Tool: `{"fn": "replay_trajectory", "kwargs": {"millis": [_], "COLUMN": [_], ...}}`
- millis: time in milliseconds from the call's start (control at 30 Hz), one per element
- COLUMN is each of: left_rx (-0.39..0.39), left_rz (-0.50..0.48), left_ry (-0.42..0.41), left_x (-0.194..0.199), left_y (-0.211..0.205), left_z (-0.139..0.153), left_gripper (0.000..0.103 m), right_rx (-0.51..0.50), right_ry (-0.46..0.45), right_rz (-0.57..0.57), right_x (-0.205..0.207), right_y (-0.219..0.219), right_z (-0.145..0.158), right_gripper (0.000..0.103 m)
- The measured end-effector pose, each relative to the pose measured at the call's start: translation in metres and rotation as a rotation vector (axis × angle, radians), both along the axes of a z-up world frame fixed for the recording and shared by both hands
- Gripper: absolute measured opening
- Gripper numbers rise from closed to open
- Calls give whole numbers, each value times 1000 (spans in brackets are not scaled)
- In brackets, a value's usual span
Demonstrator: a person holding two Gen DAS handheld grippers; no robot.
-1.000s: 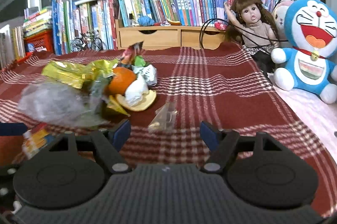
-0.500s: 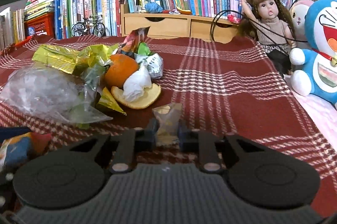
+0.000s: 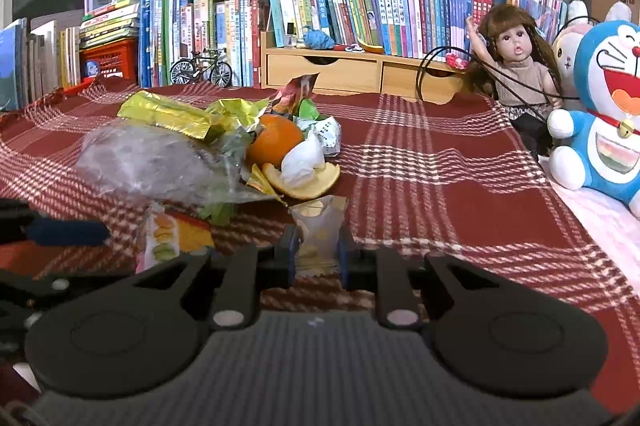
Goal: Collect trash
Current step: 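Grasp the colorful snack wrapper with the left gripper while the right gripper grasps a small clear wrapper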
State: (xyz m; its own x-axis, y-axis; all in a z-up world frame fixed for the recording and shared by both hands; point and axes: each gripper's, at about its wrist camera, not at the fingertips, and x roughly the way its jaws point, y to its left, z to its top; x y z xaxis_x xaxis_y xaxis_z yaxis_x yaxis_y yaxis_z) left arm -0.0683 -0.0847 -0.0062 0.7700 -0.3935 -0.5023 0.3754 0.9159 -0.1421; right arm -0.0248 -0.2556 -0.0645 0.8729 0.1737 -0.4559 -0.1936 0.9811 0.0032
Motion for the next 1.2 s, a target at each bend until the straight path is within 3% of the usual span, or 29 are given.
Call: {"fn": "replay_trajectory", "kwargs": {"millis": [100, 267, 467, 567, 600, 800, 1200], "left_rx": [-98, -265, -341, -331, -319, -304, -202], "left_rz": [-8, 14, 40, 46, 53, 67, 98], "left_ry": [43, 136, 251, 245, 240, 226, 113], "left_x": [6, 26, 42, 38, 37, 25, -29], "left_y": [6, 17, 17, 16, 16, 18, 37], "left_z": [5, 4, -13, -15, -15, -7, 21], "left_gripper": [84, 81, 47, 41, 34, 24, 20], "right_rx": [1, 11, 29, 1, 2, 28, 77], "right_ry": [11, 30, 36, 13, 10, 4, -4], "right_rz": [22, 64, 116, 132, 136, 135, 155], "right_x": [-1, -1, -14, -23, -26, -33, -63], "right_y": [0, 2, 8, 14, 15, 14, 21], "right_z": [-2, -8, -17, -18, -19, -19, -11], "right_gripper": [26, 26, 25, 25, 25, 25, 25]}}
